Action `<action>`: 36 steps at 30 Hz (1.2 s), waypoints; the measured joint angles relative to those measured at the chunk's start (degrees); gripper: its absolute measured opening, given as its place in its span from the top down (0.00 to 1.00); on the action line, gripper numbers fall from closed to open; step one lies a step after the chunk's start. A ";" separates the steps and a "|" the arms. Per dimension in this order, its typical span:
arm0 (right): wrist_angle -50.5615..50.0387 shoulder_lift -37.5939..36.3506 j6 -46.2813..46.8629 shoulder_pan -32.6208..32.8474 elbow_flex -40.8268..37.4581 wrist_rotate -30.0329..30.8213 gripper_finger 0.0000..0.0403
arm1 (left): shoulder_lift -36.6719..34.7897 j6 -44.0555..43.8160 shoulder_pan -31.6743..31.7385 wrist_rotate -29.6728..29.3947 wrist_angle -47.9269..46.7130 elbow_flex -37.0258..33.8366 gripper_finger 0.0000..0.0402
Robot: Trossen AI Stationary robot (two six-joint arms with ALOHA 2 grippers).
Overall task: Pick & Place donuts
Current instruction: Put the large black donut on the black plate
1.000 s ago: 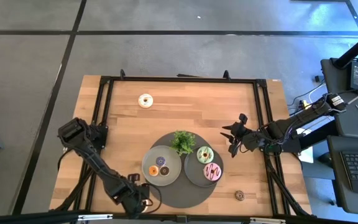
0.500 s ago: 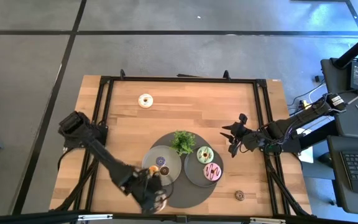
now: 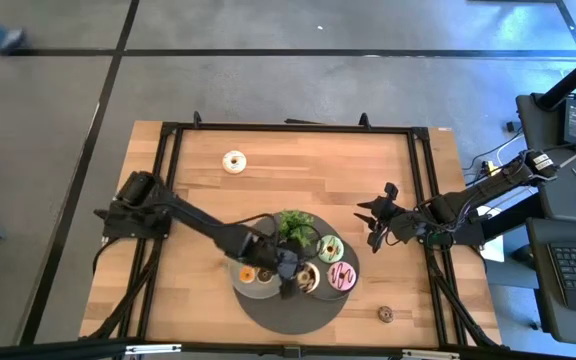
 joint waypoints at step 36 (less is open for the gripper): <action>-0.87 0.00 1.95 0.04 0.00 -3.15 0.67 | 7.29 -5.20 2.80 -2.51 5.92 1.18 0.94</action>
